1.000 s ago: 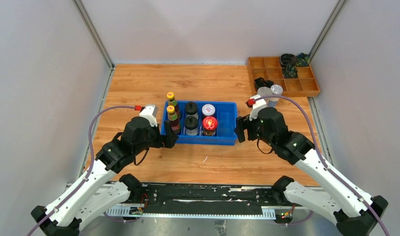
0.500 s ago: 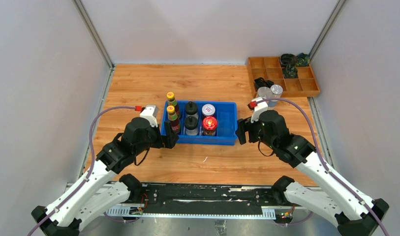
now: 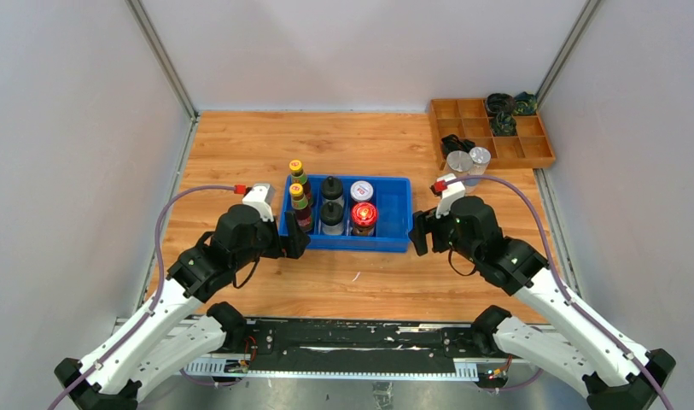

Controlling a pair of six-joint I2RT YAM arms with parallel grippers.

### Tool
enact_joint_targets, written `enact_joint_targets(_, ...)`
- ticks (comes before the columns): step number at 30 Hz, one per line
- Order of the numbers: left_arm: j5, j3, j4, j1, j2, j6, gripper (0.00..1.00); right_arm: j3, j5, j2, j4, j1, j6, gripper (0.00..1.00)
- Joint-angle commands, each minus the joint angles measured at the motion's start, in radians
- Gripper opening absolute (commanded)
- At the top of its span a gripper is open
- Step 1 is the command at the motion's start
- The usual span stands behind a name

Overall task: Organize the condiment bottles
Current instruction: Pick up the bottle from the corner of the board.

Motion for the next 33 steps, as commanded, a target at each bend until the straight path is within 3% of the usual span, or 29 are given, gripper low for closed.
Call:
enact_joint_targets(1,0.003,-0.011,0.000,-0.007,-0.003,-0.010,1.00,-0.011,-0.019,0.005,0.004,0.008,0.018,0.80)
enact_joint_targets(33,0.017,0.022,-0.052,-0.007,-0.057,-0.005,1.00,-0.026,0.023,-0.135,-0.093,0.008,0.094,0.80)
